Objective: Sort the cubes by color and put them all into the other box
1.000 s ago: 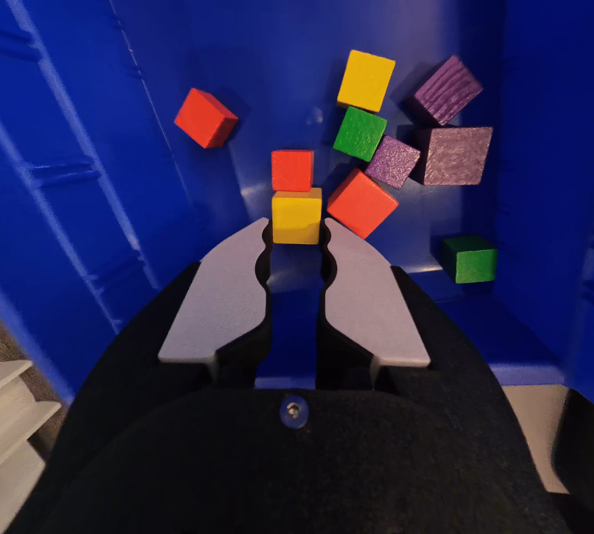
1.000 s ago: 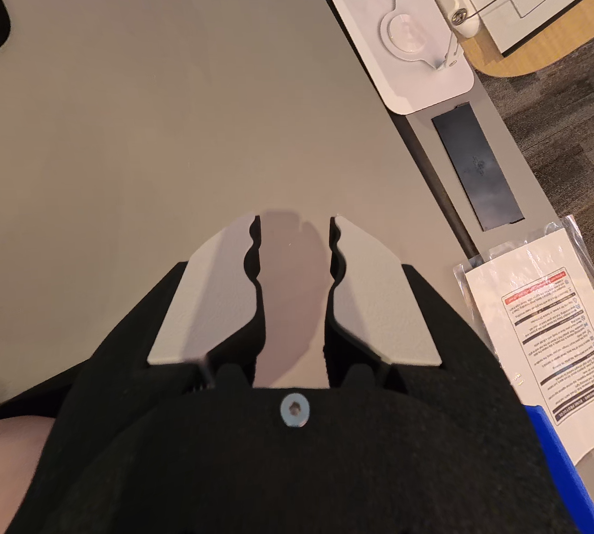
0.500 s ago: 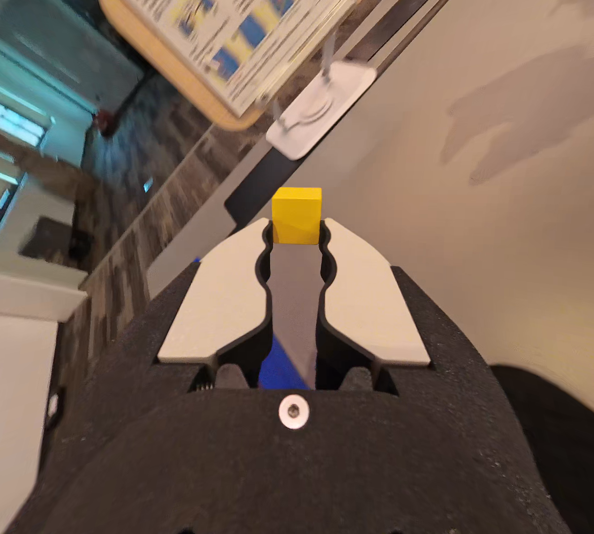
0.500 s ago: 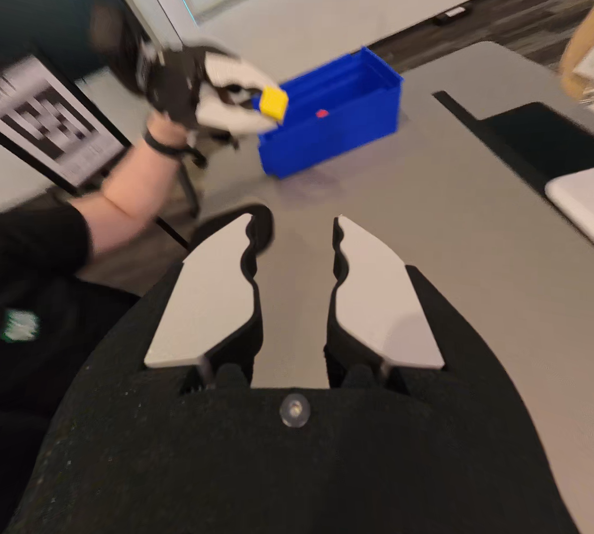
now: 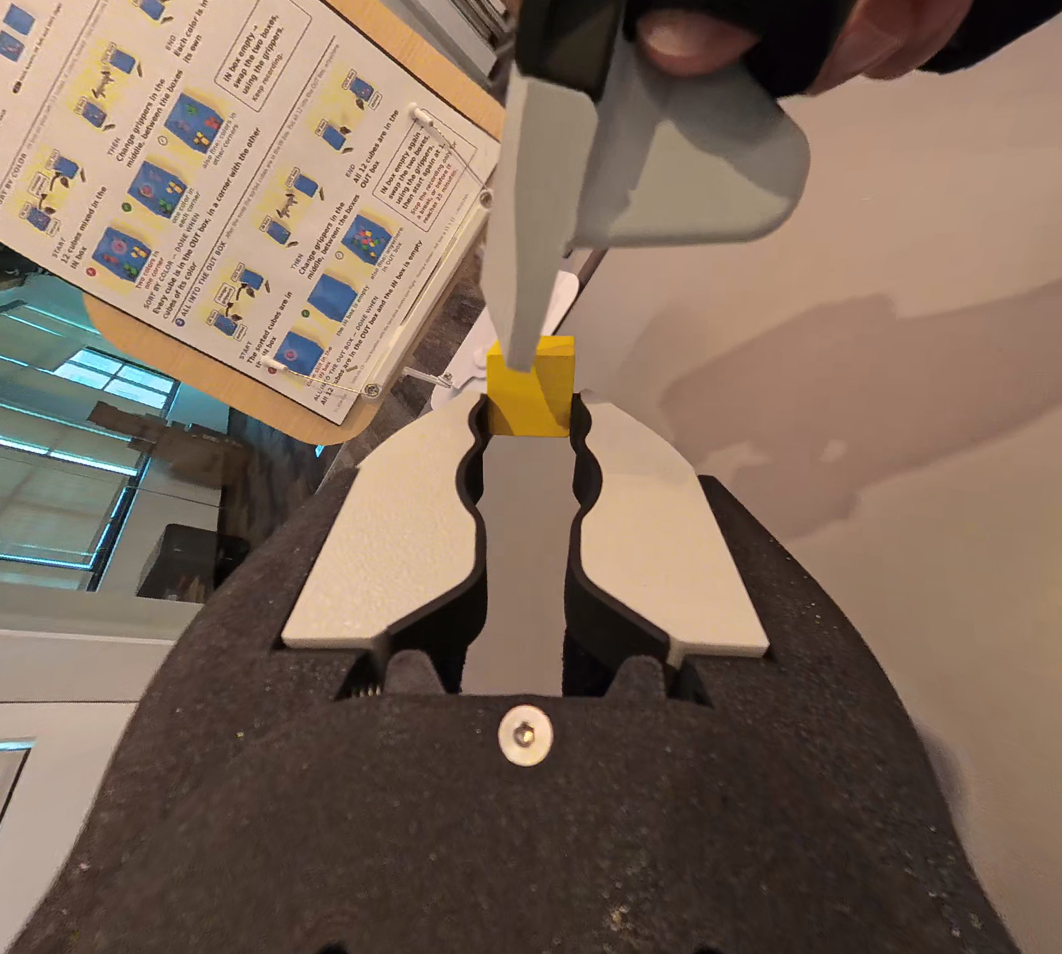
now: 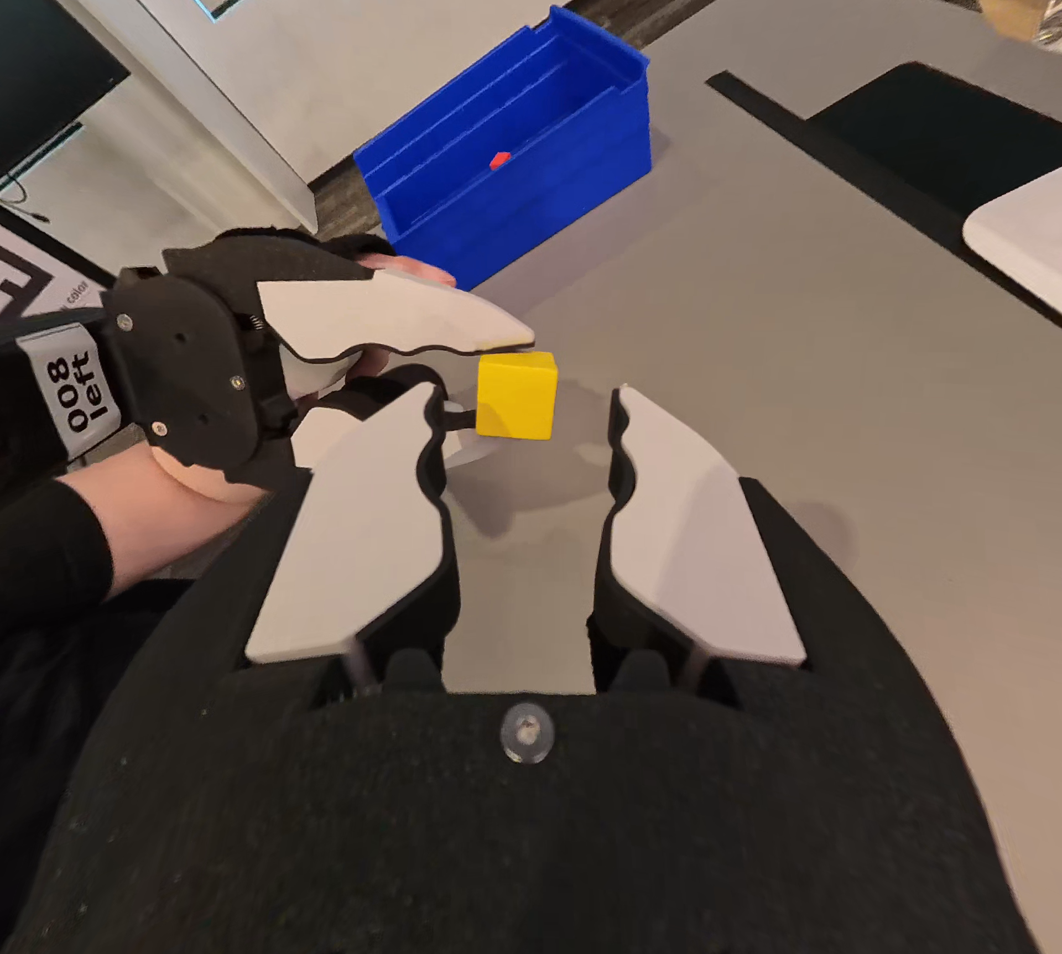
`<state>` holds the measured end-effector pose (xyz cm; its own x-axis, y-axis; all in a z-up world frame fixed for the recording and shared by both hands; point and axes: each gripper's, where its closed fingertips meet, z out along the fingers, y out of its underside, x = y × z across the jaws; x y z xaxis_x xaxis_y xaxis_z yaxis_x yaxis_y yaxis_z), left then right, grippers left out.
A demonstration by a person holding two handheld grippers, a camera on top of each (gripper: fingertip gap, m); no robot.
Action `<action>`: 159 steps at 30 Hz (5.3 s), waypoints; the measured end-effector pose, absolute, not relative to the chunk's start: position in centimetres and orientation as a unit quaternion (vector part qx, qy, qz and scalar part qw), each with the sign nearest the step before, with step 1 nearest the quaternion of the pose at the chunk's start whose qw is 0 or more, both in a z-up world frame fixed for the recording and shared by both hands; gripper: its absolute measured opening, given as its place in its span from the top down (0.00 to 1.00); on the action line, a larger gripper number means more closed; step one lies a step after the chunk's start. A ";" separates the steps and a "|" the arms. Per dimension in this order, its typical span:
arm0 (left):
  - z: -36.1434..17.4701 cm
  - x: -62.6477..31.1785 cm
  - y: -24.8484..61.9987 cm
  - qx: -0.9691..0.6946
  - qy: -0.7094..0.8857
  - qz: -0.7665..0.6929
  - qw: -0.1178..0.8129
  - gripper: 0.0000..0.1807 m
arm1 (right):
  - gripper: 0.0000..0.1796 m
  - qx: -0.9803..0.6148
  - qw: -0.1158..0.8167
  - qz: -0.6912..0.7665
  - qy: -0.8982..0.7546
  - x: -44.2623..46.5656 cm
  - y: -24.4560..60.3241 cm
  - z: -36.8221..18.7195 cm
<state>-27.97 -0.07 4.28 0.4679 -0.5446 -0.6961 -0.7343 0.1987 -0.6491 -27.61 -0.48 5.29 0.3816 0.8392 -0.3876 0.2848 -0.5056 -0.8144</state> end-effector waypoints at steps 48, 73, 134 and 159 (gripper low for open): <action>-1.9 -30.2 1.9 -0.732 0.393 -0.028 0.556 0.89 | 0.84 -0.983 0.165 0.079 -0.019 24.7 7.8 -12.7; -3.5 -33.1 0.6 -0.741 0.380 -0.010 0.554 0.90 | 1.00 -0.977 0.186 0.100 -0.011 25.7 5.9 -13.0; 1.8 -54.4 -1.8 -0.796 0.205 0.082 0.564 0.89 | 0.82 -0.754 0.566 0.233 -0.237 -0.8 -0.8 17.0; -8.1 -66.7 5.8 -0.894 0.309 0.102 0.308 0.85 | 0.76 -0.769 0.481 0.283 -0.311 -12.5 0.6 10.9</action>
<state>-66.65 5.83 -8.07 0.7886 -0.4891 -0.3725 -0.6148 -0.6197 -0.4879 -12.48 0.65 10.93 0.6452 0.7517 -0.1367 0.2067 -0.3440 -0.9160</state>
